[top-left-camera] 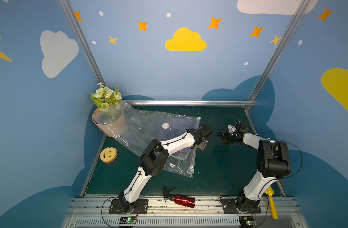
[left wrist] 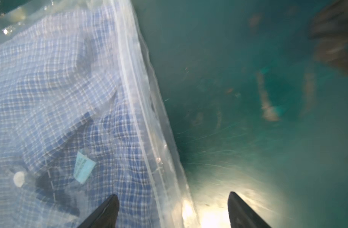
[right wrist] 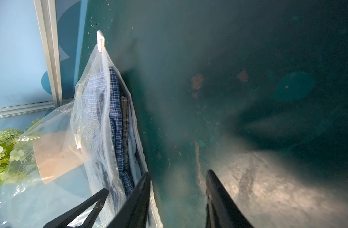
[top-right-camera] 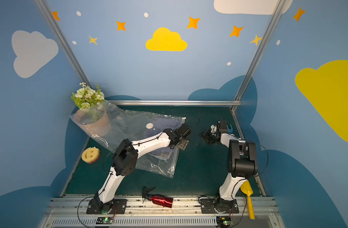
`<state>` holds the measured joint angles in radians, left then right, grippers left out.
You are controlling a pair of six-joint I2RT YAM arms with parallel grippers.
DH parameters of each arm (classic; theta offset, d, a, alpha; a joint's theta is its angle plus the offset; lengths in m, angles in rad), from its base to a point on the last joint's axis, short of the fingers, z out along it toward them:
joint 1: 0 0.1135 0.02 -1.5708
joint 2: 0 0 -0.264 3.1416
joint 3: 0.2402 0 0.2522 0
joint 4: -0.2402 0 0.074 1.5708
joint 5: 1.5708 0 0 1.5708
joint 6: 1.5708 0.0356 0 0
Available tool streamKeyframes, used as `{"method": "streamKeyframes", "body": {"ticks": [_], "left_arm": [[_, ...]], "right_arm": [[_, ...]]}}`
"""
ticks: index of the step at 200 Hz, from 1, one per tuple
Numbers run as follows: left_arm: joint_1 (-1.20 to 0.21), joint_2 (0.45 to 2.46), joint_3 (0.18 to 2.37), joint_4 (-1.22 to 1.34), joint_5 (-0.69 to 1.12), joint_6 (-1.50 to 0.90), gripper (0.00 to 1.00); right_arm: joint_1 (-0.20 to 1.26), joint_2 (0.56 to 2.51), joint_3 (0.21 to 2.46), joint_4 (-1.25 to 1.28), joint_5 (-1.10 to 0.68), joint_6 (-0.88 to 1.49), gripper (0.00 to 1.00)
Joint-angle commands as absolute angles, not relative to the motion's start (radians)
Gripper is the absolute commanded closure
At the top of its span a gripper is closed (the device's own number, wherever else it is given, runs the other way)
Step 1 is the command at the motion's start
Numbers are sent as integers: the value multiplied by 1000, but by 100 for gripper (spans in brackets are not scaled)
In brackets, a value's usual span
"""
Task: Take the shirt out of the vacuum bag
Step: Open the vacuum bag at the center of the board.
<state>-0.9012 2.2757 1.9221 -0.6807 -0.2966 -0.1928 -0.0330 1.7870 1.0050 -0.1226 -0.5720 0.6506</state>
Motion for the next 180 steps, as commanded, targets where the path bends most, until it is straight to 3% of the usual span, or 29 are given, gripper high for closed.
{"method": "streamKeyframes", "body": {"ticks": [1, 78, 131, 180], "left_arm": [[-908, 2297, 1985, -795, -404, -178, 16], [-909, 2282, 1947, -815, -436, -199, 36], [-909, 2252, 1970, -831, -442, -193, 66], [-910, 2192, 1976, -845, -449, -204, 78]], "right_arm": [[-42, 1761, 988, -85, -598, 657, 55], [-43, 1787, 974, -44, -613, 682, 60], [-27, 1808, 980, -40, -619, 686, 66], [-2, 1791, 979, -49, -612, 667, 66]]}}
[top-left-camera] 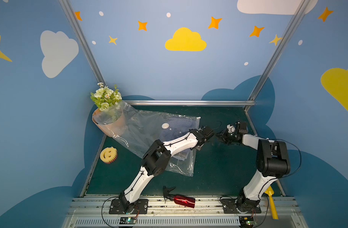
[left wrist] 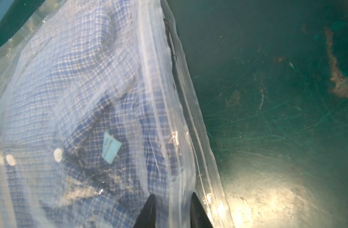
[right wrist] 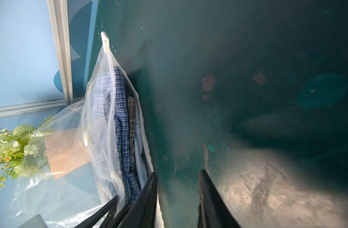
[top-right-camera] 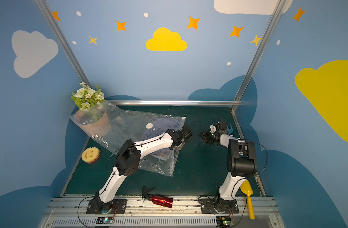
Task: Take the shirt out of the vacuum bag
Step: Open the vacuum bag at the center of the board.
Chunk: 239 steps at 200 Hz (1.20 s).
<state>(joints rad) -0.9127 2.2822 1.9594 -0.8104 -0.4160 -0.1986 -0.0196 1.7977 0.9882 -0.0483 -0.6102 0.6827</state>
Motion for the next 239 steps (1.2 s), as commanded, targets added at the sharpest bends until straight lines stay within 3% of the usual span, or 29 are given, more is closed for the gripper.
{"method": "streamKeyframes", "body": {"ticks": [1, 85, 239], "left_arm": [[-910, 2191, 1976, -845, -449, -204, 79], [-886, 2096, 1935, -823, -425, -237, 92], [-844, 2039, 1886, -782, -369, -275, 94]], "right_arm": [[-1, 1790, 979, -48, -614, 665, 66], [118, 1847, 1022, 177, -786, 718, 63], [232, 2101, 1275, 150, -769, 690, 61]]}}
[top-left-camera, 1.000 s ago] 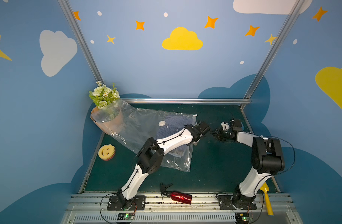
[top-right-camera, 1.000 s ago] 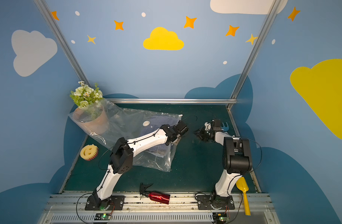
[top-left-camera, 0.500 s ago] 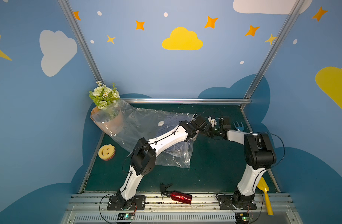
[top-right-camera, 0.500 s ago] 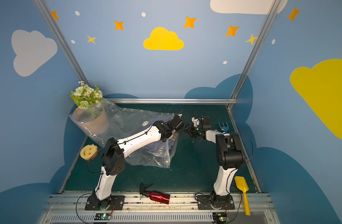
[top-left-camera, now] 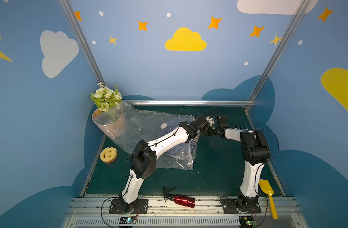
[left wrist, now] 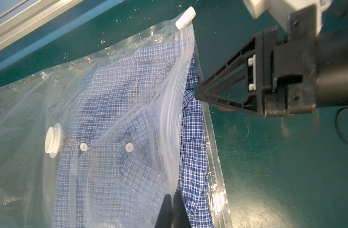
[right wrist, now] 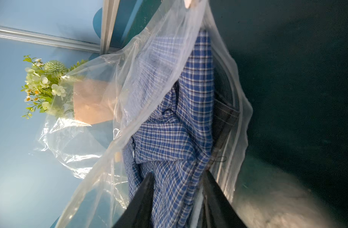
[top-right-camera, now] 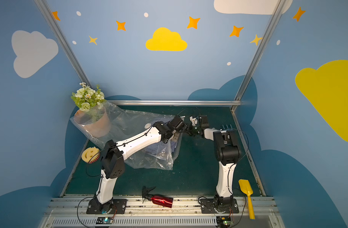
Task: Take the shirt out of the vacuum bag
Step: Open the vacuum bag at the center of the board.
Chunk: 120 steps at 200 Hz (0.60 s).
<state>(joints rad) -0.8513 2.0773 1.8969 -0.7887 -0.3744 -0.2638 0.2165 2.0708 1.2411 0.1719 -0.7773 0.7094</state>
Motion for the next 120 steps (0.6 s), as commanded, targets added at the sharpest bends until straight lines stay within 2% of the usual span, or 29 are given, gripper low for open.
{"method": "streamKeyframes", "body": {"ticks": [1, 89, 120], "left_arm": [[-844, 2039, 1886, -782, -368, -275, 95], [-834, 2034, 1873, -776, -357, -275, 95], [-830, 2035, 1869, -773, -350, -276, 96]], "right_arm": [[232, 2101, 1276, 150, -768, 690, 61], [248, 2155, 1311, 159, -752, 712, 61], [261, 2171, 1332, 146, -741, 713, 65]]}}
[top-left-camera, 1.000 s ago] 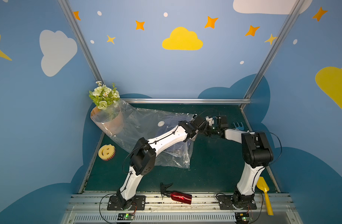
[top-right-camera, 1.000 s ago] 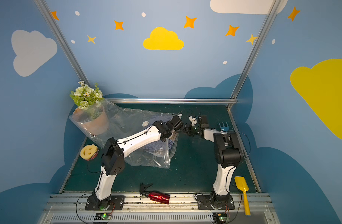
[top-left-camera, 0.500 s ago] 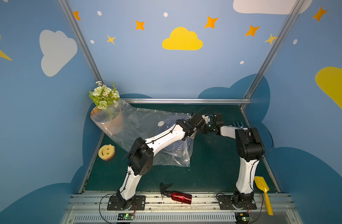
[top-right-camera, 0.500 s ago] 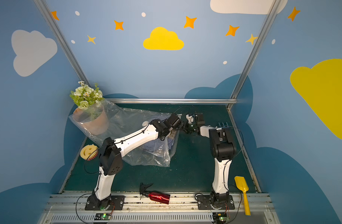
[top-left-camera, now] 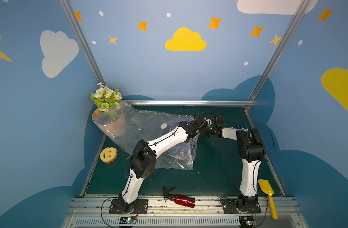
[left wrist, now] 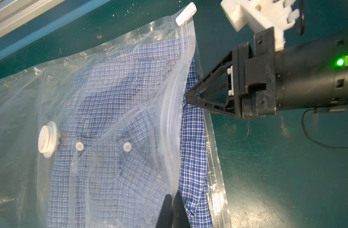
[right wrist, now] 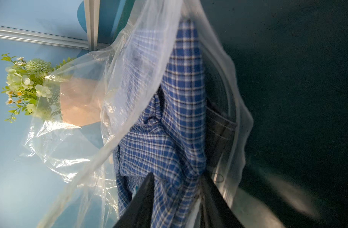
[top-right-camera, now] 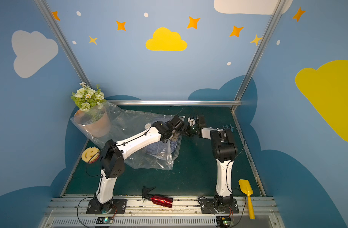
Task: Take the shirt out of the vacuum bag
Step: Open the vacuum bag at the center of the board, then take out the shirt from the vacuum bag.
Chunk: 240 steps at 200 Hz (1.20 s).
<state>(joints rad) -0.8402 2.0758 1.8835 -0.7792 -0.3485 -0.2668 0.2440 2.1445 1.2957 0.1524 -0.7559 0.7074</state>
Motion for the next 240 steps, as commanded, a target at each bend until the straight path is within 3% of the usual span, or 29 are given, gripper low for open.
{"method": "streamKeyframes", "body": {"ticks": [1, 47, 94, 240], "left_arm": [[-831, 2034, 1869, -772, -350, -275, 96], [-823, 2029, 1854, -761, -343, -279, 96], [-816, 2020, 1829, -744, -337, -285, 96], [-783, 2000, 1746, -675, -307, -305, 93]], "right_arm": [[261, 2172, 1333, 147, -742, 714, 65], [269, 2183, 1330, 161, -735, 731, 76], [271, 2136, 1313, 157, -718, 740, 100], [256, 1939, 1232, 60, -700, 718, 100]]}}
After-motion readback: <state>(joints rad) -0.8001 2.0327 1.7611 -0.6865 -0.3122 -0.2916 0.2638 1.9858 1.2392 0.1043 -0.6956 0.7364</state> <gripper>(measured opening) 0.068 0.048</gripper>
